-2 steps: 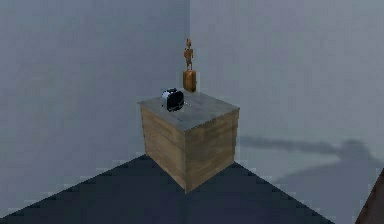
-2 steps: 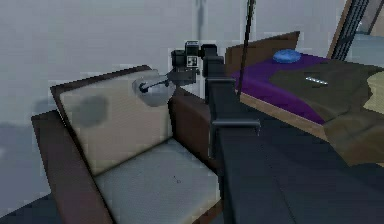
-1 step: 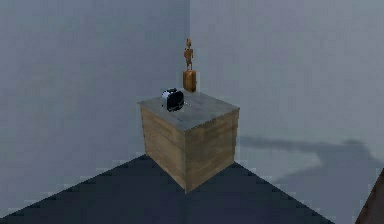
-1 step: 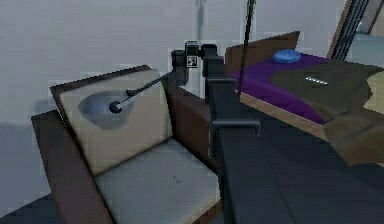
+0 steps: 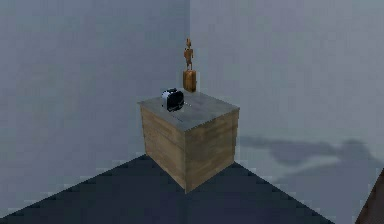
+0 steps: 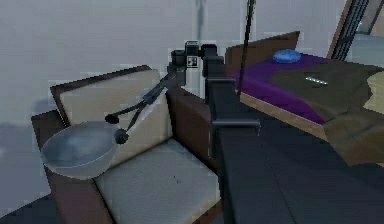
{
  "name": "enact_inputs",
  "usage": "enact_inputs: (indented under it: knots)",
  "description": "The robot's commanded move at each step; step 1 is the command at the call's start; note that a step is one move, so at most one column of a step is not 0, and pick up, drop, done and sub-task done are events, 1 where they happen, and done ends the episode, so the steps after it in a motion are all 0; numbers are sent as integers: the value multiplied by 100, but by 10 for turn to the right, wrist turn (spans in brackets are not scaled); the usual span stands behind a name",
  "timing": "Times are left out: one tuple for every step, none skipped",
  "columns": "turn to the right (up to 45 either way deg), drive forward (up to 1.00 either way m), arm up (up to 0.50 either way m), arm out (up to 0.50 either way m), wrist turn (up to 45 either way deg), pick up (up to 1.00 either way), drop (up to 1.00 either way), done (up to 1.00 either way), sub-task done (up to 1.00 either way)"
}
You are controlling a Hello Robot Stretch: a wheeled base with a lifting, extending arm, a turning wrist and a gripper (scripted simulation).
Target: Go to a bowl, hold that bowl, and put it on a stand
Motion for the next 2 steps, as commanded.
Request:
enact_inputs:
  knots:
    - [0, 0, 0, 0, -60, 0, 0, 0, 0]
    - [0, 0, 0, -44, 0, 0, 0, 0, 0]
